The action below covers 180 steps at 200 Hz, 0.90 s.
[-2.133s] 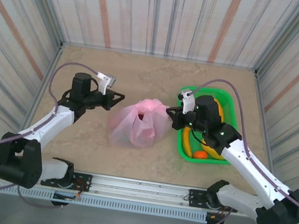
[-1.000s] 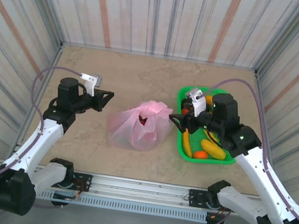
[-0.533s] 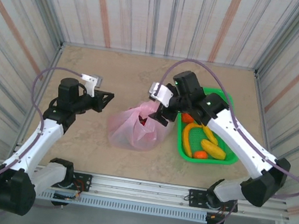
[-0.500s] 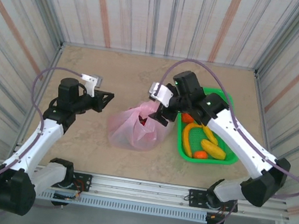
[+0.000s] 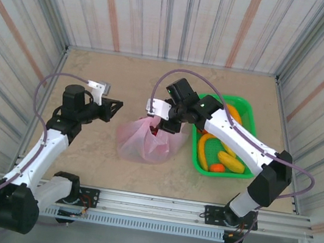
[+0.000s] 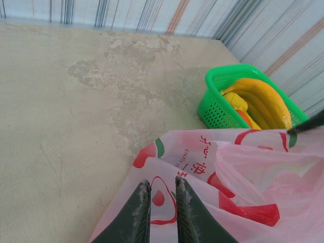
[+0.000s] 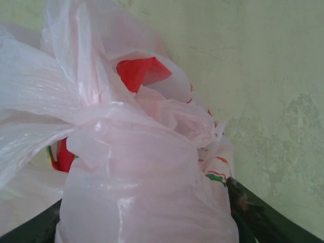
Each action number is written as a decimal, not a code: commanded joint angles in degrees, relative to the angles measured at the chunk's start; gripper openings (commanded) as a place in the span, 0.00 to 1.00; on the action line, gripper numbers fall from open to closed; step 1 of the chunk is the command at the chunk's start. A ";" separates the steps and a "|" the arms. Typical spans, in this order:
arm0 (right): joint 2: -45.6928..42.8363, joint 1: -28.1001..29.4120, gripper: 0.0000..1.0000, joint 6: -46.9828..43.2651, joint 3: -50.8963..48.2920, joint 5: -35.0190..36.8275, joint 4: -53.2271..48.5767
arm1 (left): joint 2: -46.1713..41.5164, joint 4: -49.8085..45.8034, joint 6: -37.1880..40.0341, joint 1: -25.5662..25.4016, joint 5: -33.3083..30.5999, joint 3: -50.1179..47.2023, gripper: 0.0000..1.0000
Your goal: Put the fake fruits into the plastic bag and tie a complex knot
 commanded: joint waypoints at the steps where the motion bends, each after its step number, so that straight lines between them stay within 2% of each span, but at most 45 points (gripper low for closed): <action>1: 0.18 0.52 0.50 0.44 0.59 -0.62 1.77 | -1.20 -0.83 1.28 0.41 0.50 1.48 0.19; 52: -2.87 0.52 0.00 5.01 -4.56 -0.98 9.63 | -0.97 -1.06 1.10 0.58 1.86 1.48 0.23; 105: -8.06 0.52 0.00 11.59 -12.79 -0.12 22.32 | 0.21 -0.40 -2.99 0.33 6.68 -2.15 0.31; 135: -10.81 0.53 0.00 16.65 -18.45 0.91 30.84 | -0.24 -1.57 -4.09 -2.56 6.23 -4.42 0.32; 180: -12.97 -0.43 0.00 25.69 -23.59 -8.03 39.62 | -0.06 0.69 -6.20 -6.62 5.06 -6.80 0.34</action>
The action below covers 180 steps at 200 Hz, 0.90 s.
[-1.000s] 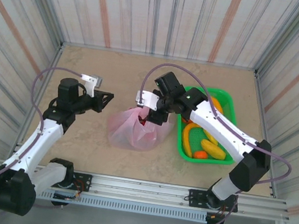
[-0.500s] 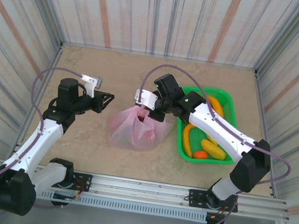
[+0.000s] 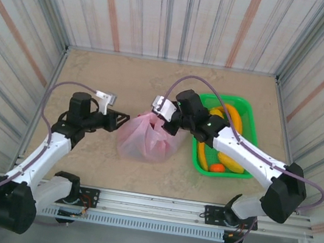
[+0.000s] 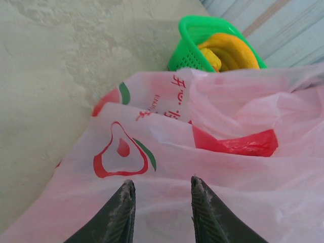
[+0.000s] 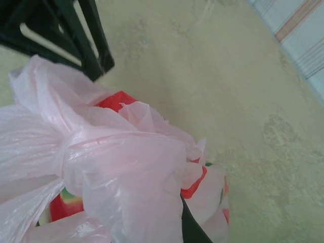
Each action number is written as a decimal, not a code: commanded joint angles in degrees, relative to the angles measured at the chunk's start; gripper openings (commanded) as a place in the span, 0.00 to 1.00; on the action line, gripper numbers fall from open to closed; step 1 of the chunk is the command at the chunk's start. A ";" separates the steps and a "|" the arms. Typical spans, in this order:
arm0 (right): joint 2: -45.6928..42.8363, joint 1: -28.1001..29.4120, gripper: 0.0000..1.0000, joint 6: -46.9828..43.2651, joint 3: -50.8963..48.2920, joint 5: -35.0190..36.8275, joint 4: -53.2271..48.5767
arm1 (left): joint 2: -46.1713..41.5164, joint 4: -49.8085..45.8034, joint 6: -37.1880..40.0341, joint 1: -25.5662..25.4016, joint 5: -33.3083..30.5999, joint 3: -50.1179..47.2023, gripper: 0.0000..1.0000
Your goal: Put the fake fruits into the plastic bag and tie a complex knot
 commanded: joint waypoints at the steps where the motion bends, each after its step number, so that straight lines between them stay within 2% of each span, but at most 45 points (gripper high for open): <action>1: -2.28 -0.39 0.00 7.77 -2.44 -5.64 8.71 | -0.05 1.47 -2.09 -1.68 0.26 -1.09 0.34; 35: -2.77 -1.89 0.00 15.88 -9.13 -9.07 21.07 | -1.10 1.94 -3.31 -5.42 0.34 -2.18 0.34; 59: -2.69 -3.37 0.00 20.95 -13.54 -11.00 28.67 | -2.95 2.68 -5.89 -8.13 -2.90 -4.02 0.34; 95: -1.33 -5.29 0.00 30.11 -22.13 -13.89 44.42 | -4.63 2.64 -7.41 -12.15 -8.99 -5.21 0.40; 136: 1.94 -5.06 0.00 36.48 -26.69 -14.16 56.92 | -5.50 5.28 -10.23 -14.53 -11.60 -7.97 0.49; 180: 7.06 -3.03 0.00 40.18 -26.69 -15.46 64.19 | -5.15 9.77 -12.26 -17.09 -14.42 -9.46 0.51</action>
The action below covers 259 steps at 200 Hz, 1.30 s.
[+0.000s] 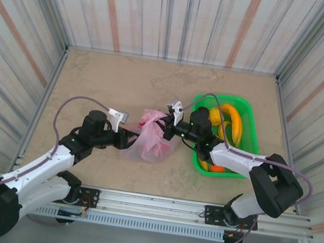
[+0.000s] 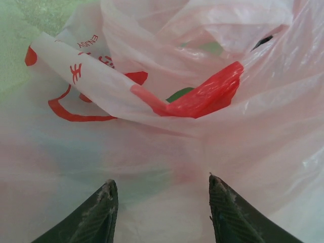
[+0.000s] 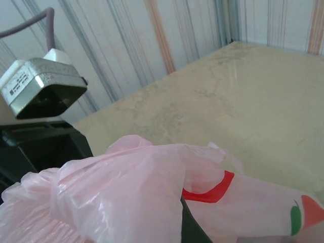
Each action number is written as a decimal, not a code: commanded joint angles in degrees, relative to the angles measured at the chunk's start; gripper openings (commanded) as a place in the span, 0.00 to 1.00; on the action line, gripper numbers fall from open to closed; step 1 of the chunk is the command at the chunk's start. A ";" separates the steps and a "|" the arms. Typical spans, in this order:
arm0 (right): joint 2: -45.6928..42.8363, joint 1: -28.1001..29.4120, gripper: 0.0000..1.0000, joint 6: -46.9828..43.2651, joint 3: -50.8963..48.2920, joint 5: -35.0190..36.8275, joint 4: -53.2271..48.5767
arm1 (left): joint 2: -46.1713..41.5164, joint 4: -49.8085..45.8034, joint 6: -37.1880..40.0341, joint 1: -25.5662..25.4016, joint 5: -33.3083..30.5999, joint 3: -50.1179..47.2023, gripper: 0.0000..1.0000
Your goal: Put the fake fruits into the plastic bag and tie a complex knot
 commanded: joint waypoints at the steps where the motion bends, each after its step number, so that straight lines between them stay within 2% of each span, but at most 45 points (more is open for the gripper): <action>1: 2.54 1.45 0.00 4.26 -0.24 -1.45 8.47 | -0.31 4.41 -1.93 -1.08 -2.45 -0.89 0.51; 53: 5.80 2.45 0.00 7.49 0.52 -2.31 13.37 | 0.39 7.03 -2.33 -2.32 -3.30 -1.46 0.51; 80: 4.85 2.92 0.00 4.94 1.30 -1.87 9.09 | -2.83 0.49 1.32 -1.26 -6.01 0.51 0.57; 111: 3.65 2.92 0.00 3.32 0.90 -1.85 6.80 | -9.29 -7.92 3.48 5.88 -3.93 3.81 0.67; 147: 2.19 2.94 0.00 2.15 0.83 -1.92 4.88 | -10.44 -13.96 1.56 16.10 4.91 9.54 0.74; 170: 1.77 2.93 0.00 2.02 0.65 -2.00 4.71 | -7.56 -10.30 -5.93 20.27 11.50 11.14 0.75; 200: 1.39 2.92 0.00 1.62 0.46 -1.90 4.50 | -0.67 -4.02 -22.10 20.37 17.48 12.31 0.75; 227: 1.45 2.92 0.00 1.18 0.81 -1.97 3.92 | 4.47 -1.42 -32.32 17.19 19.81 12.38 0.73; 259: 1.59 2.87 0.00 1.01 1.09 -2.25 3.70 | 6.51 2.22 -35.12 11.78 17.29 11.94 0.73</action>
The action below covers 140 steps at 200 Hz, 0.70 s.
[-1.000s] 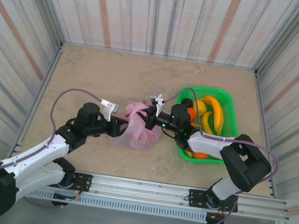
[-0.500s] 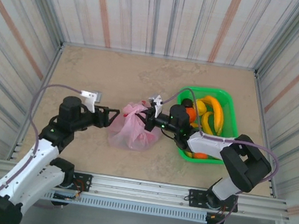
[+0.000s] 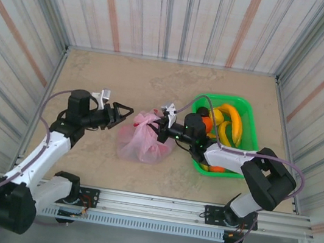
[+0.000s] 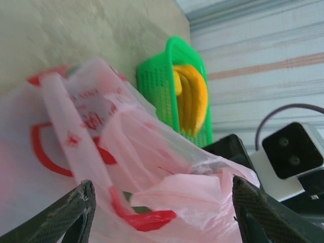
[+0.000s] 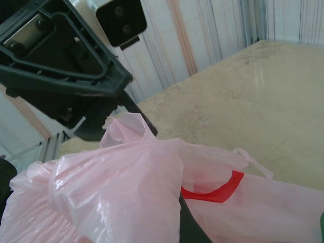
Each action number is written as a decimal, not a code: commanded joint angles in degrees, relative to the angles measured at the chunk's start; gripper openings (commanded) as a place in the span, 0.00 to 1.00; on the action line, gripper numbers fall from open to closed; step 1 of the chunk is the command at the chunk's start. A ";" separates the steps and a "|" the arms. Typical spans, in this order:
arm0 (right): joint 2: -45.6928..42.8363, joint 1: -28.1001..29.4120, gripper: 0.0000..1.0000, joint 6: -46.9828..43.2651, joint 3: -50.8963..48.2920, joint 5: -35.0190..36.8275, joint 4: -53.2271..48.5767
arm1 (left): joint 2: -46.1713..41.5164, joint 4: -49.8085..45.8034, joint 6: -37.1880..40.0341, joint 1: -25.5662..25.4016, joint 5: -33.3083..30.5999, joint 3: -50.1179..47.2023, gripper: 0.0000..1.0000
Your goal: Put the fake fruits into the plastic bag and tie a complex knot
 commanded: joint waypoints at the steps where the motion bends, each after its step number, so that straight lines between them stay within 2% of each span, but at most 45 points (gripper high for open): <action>1: -1.52 0.34 0.00 -1.55 1.06 -0.94 -0.92 | 0.29 4.69 -6.63 -2.97 0.89 0.82 0.72; 32: -1.96 0.36 0.00 -2.34 1.14 -0.67 -2.29 | 0.95 3.71 -6.17 -4.54 -0.14 1.99 0.67; 74: -1.88 0.36 0.00 -2.47 1.58 -0.96 -2.56 | 2.23 1.19 -5.35 -7.44 -2.49 2.86 0.52; 140: -2.43 0.37 0.00 -3.09 1.69 -1.98 -3.56 | 2.76 0.67 -4.39 -7.53 -4.43 3.19 0.17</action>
